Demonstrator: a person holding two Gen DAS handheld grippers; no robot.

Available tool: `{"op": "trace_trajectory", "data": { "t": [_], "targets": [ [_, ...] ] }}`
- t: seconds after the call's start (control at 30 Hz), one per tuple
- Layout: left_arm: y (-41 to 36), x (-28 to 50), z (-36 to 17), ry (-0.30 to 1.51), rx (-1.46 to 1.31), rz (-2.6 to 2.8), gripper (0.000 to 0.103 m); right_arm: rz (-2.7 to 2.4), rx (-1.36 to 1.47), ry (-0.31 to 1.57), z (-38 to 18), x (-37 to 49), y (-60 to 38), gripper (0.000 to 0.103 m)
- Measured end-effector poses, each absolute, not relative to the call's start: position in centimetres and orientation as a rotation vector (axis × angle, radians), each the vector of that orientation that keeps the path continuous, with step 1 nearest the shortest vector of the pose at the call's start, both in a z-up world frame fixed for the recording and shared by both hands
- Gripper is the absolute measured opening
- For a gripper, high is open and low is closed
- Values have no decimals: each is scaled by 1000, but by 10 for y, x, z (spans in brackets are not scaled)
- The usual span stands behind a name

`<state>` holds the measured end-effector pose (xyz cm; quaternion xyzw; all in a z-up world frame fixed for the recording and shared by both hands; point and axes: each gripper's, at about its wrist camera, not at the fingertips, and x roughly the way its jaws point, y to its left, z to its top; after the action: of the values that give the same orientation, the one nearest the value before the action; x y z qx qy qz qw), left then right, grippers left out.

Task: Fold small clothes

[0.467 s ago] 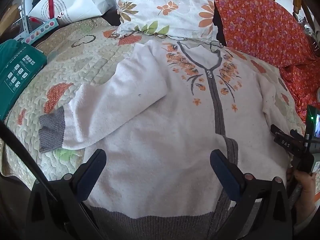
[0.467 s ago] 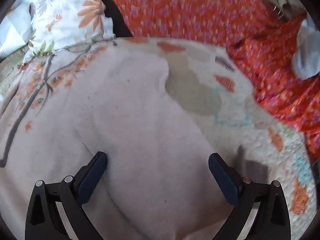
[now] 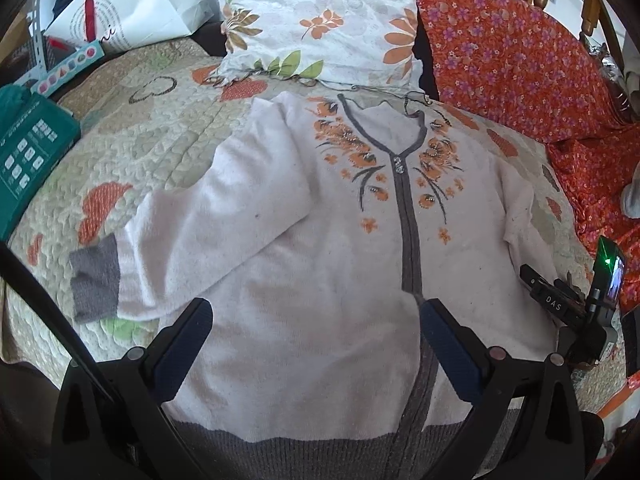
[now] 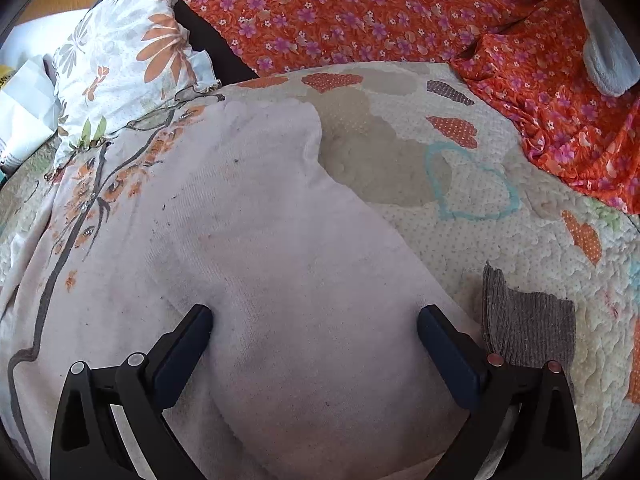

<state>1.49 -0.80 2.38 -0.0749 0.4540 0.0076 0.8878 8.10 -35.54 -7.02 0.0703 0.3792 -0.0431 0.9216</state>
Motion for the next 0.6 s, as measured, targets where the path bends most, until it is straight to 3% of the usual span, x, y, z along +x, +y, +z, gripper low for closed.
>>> {"op": "trace_trajectory", "data": {
  "t": [0.6],
  "targets": [
    [-44, 19, 34, 980, -158, -60, 103, -93, 136, 789, -71, 80, -355, 103]
  ]
}}
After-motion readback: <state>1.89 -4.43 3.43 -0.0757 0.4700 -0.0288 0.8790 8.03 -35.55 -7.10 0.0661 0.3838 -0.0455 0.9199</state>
